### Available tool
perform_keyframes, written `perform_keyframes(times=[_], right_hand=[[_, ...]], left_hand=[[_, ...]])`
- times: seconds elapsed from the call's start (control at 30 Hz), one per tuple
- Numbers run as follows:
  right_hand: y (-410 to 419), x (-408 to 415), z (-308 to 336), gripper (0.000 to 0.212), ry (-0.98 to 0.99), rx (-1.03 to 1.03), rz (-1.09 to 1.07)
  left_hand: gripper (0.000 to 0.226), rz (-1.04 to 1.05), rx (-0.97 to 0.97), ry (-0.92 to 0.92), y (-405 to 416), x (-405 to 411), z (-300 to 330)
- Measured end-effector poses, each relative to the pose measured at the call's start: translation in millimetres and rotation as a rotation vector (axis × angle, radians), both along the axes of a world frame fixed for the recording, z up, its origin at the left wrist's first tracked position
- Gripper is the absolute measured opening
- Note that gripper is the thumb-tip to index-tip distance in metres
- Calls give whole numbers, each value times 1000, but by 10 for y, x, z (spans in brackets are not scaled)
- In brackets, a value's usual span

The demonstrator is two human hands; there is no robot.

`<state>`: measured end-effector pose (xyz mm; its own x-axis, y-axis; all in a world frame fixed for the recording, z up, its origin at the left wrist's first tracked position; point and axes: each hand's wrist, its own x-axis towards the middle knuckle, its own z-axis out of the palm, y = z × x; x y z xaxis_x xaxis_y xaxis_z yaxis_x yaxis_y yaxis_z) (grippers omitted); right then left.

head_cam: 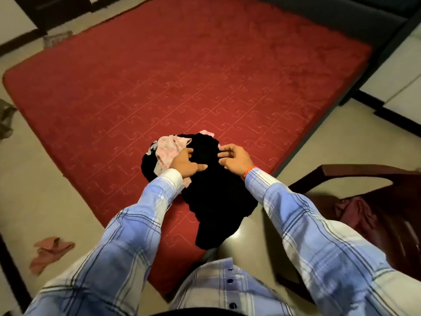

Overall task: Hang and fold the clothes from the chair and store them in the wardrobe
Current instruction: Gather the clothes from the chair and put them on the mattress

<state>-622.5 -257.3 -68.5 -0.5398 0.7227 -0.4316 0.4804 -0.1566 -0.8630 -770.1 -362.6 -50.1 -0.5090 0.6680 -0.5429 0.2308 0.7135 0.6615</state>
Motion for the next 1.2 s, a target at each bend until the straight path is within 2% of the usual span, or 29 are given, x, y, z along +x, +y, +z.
perform_keyframes(times=[0.13, 0.27, 0.4, 0.7, 1.0, 1.2], right_hand=[[13, 740, 18, 30, 31, 66, -127], [14, 1718, -18, 33, 38, 92, -268], [-76, 2718, -52, 28, 24, 97, -423], [-280, 4529, -375, 22, -139, 11, -731], [-113, 5391, -900, 22, -314, -146, -846], [322, 5537, -1389, 28, -377, -275, -857]], left_hand=[[73, -58, 66, 19, 190, 620, 11], [67, -187, 107, 4, 451, 1498, 50], [60, -321, 130, -70, 666, 2456, 27], [49, -681, 8, -158, 1044, 4225, -316], [48, -900, -186, -148, 1706, 5111, -1000], [30, -942, -335, -185, 2251, 5404, -1712]])
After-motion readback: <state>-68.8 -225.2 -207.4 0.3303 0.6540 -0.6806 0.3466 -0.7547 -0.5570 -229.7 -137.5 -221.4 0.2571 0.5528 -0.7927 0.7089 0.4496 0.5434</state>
